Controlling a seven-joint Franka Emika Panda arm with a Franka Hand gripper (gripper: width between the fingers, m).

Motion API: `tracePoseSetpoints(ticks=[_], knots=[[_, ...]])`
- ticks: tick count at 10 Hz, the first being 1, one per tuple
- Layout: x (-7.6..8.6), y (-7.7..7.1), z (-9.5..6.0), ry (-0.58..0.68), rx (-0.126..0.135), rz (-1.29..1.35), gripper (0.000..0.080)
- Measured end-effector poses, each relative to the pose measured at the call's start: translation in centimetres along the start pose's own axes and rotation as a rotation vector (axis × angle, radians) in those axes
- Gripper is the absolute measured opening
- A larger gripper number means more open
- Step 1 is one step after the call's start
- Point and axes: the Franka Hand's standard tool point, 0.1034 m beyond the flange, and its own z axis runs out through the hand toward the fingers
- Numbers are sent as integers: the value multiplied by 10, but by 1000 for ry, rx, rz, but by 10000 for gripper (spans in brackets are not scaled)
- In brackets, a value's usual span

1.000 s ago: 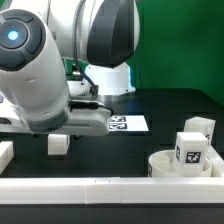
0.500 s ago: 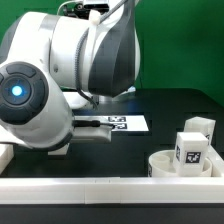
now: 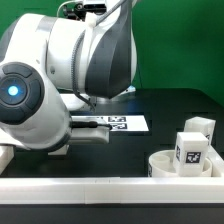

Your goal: Assemble stool

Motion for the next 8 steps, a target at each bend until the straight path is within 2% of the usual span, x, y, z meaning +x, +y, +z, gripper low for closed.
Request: tracePoseSetpoints(ticks=[1, 4, 5, 7, 8], knots=[[0, 0, 0, 1, 1, 0, 337], [0, -3, -7, 15, 3, -8, 337], [-4, -6, -17, 29, 3, -13, 337], [-23, -29, -43, 20, 6, -3, 337], [-27, -47, -54, 37, 9, 22, 337]])
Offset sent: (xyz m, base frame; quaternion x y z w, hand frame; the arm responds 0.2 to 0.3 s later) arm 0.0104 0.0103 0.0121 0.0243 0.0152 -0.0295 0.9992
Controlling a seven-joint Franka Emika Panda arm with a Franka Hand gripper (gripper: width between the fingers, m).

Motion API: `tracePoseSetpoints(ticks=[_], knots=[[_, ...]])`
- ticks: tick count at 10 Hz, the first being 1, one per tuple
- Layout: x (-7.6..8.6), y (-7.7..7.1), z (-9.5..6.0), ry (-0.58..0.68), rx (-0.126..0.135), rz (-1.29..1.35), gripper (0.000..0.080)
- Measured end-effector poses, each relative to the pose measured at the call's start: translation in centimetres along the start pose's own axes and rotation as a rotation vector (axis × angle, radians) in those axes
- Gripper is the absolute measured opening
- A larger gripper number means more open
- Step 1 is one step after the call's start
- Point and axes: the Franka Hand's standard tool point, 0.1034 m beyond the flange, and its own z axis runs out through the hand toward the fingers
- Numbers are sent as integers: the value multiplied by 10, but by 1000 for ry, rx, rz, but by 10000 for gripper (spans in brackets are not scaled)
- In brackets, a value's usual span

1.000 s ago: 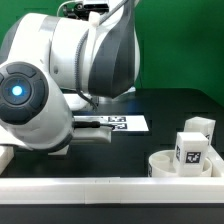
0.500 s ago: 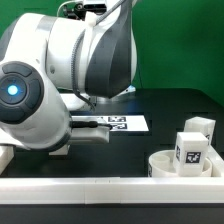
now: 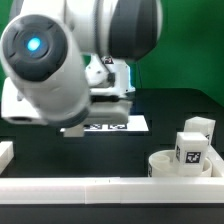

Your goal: Assemble stool

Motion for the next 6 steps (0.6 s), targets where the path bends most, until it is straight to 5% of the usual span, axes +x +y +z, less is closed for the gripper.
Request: tracePoseSetpoints(ticks=[2, 6], knots=[[-9, -31, -14, 20, -18, 42, 338], [2, -32, -19, 89, -24, 32, 338]])
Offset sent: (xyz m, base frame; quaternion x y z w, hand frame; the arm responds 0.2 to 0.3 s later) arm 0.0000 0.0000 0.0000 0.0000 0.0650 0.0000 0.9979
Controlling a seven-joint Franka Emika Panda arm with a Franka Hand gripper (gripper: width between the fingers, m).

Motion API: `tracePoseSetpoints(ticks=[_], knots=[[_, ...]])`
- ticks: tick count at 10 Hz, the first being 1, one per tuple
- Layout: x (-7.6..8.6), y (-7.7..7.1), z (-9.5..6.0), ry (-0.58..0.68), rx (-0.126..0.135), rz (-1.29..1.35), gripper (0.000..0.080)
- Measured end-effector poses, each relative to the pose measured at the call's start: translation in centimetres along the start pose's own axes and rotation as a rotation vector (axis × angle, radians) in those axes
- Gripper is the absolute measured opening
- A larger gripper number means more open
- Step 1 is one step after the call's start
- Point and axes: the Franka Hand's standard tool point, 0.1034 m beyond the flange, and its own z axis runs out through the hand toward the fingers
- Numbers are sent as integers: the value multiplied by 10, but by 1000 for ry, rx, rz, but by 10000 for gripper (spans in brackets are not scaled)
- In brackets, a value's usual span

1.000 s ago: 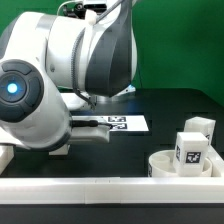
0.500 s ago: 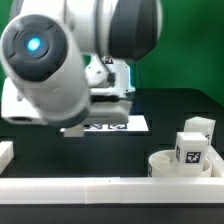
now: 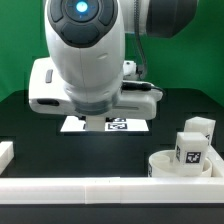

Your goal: Assemble stool

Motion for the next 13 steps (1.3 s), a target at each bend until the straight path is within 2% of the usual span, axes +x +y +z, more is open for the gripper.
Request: tracePoseSetpoints(ticks=[1, 3, 4, 5, 6, 7, 11, 12, 13], knots=[[13, -1, -9, 114, -1, -3, 338], [8, -12, -18, 243, 28, 6, 338], [2, -18, -25, 274, 31, 6, 338], [5, -23, -37, 348, 33, 4, 338], [1, -32, -50, 435, 57, 12, 338], [-5, -38, -57, 516, 64, 18, 338], [6, -41, -64, 823, 67, 16, 338], [7, -44, -67, 881, 67, 18, 338], [7, -54, -72, 954, 66, 11, 338]])
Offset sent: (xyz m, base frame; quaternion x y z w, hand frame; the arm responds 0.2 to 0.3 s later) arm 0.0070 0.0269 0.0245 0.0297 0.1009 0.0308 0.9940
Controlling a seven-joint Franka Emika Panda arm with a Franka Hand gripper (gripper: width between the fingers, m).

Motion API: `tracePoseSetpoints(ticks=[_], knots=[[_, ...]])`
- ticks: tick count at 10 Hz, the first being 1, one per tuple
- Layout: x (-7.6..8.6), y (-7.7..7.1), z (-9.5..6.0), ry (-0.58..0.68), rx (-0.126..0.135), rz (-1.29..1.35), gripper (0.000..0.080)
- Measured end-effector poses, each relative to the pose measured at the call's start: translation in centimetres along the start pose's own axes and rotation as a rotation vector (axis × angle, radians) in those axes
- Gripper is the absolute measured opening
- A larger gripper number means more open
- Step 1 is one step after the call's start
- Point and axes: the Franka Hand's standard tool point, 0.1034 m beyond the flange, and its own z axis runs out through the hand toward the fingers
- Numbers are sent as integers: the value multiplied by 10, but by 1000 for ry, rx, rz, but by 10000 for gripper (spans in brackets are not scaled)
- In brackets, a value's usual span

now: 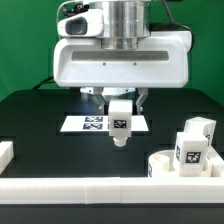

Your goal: Assemble stool

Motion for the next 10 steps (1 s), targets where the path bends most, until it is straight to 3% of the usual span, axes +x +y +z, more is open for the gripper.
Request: tracePoseSetpoints(ticks=[3, 5, 8, 10], knots=[[11, -11, -5, 177, 9, -14, 340], [8, -23, -5, 288, 28, 0, 340], [6, -26, -3, 278, 29, -6, 340], [1, -42, 1, 272, 38, -18, 340]])
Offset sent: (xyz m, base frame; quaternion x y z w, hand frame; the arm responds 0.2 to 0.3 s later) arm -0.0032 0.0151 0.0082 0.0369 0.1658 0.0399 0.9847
